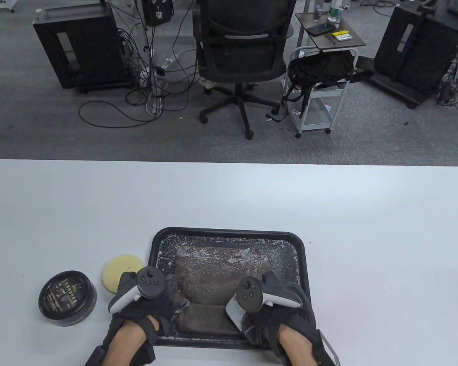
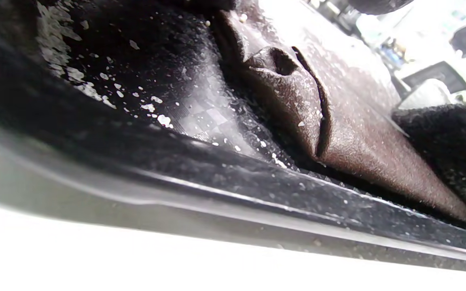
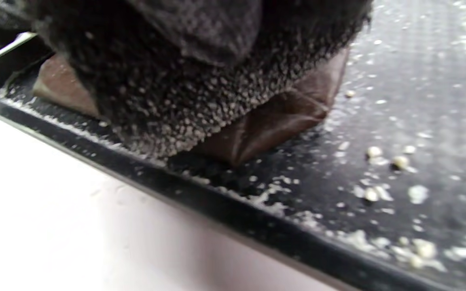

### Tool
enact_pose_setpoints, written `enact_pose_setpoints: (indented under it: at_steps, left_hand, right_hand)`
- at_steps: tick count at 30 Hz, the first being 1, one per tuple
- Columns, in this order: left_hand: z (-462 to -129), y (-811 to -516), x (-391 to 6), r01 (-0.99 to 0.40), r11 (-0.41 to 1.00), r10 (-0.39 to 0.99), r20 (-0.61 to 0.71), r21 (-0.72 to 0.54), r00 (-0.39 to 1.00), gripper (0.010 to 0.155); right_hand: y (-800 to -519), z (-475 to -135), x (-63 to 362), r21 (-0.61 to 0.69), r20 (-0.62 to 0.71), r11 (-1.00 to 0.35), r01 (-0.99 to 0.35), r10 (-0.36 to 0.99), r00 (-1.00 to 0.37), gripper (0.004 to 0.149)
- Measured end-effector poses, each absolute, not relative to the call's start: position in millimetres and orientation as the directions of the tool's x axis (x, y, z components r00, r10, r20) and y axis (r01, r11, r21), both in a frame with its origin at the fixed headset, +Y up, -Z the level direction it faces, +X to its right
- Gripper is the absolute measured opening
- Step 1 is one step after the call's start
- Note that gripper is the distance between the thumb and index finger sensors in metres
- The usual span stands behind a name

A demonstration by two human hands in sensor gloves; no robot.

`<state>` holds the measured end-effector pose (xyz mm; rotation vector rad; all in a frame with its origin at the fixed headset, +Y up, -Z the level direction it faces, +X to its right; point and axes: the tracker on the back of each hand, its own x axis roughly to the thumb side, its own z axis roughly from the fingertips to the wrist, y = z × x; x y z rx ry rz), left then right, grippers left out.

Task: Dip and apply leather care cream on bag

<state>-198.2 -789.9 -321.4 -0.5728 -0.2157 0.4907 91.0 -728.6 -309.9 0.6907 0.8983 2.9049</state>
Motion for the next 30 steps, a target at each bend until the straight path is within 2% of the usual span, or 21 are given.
enact_pose_setpoints:
  at_steps: [10, 16, 19, 23, 26, 30]
  left_hand:
    - [-317, -791, -190, -0.334, 0.769, 0.443, 0.079, -0.545, 0.893, 0.082]
    - [-314, -784, -181, -0.22, 0.845, 0.331, 0.154, -0.487, 0.931, 0.082]
    - [-313, -774, -176, -0.157, 0.904, 0.258, 0.215, -0.397, 0.942, 0.08]
    - [-307, -756, -165, -0.091, 0.964, 0.163, 0.284, -0.251, 0.945, 0.079]
    - [-296, -734, -152, -0.078, 0.992, 0.106, 0.321, -0.098, 0.941, 0.075]
    - [-280, -710, -129, -0.098, 0.987, 0.044, 0.369, 0.128, 0.929, 0.062]
  right_hand:
    - [-733, -324, 132, 0.569, 0.271, -0.822, -0.007, 0.196, -0.942, 0.042]
    - [-721, -328, 149, 0.473, 0.236, -0.877, -0.089, 0.223, -0.946, 0.042]
    - [-705, -329, 155, 0.208, 0.238, -0.965, -0.157, 0.206, -0.949, 0.043]
    - [-693, -325, 162, -0.037, 0.227, -0.973, -0.226, 0.212, -0.95, 0.043]
    - [-688, -324, 167, -0.109, 0.223, -0.963, -0.247, 0.219, -0.95, 0.044]
    - [-687, -324, 174, -0.118, 0.21, -0.952, -0.283, 0.255, -0.944, 0.044]
